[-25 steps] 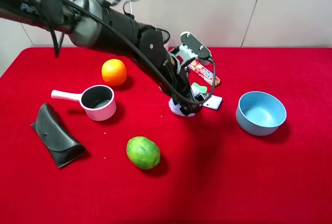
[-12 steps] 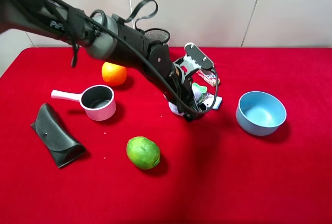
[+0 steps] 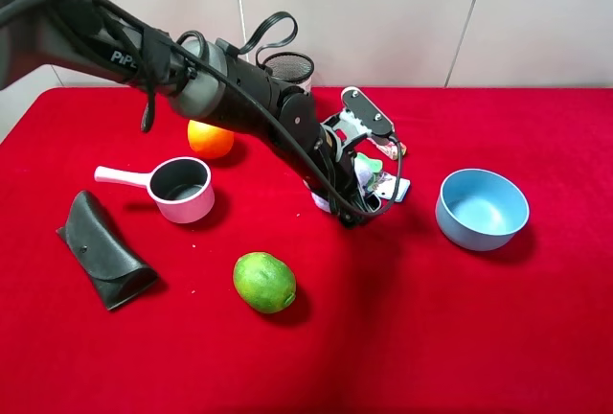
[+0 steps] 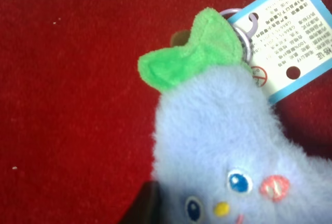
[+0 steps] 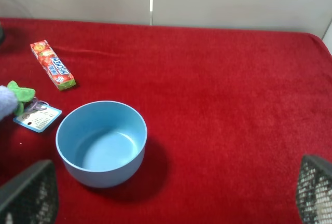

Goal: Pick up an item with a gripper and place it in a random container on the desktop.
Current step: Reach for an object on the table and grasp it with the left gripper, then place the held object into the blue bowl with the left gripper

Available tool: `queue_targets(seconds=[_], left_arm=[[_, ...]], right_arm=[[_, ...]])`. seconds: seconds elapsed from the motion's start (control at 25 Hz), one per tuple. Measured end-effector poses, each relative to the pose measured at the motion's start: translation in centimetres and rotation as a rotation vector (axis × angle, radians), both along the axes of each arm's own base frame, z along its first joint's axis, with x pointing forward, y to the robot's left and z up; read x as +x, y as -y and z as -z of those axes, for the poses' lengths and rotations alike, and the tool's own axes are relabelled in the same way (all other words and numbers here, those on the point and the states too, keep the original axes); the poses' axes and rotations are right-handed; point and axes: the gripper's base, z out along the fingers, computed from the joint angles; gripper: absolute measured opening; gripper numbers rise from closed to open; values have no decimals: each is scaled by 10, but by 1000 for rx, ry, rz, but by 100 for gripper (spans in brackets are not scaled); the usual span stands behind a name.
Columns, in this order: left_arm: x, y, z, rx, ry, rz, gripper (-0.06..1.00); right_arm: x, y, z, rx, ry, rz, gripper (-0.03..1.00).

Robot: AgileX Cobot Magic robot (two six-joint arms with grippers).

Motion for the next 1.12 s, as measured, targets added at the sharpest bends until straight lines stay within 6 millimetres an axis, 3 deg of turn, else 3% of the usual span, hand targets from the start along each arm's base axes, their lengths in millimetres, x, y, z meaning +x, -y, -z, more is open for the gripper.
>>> queue_targets(seconds=[0.16, 0.36, 0.4, 1.12], left_arm=[[0, 0, 0, -3, 3, -1, 76], [1, 0, -1, -6, 8, -1, 43], [1, 0, -1, -7, 9, -1, 40], [1, 1, -1, -5, 7, 0, 40]], right_arm=[[0, 0, 0, 0, 0, 0, 69], [0, 0, 0, 0, 0, 0, 69], [0, 0, 0, 0, 0, 0, 69], [0, 0, 0, 0, 0, 0, 69]])
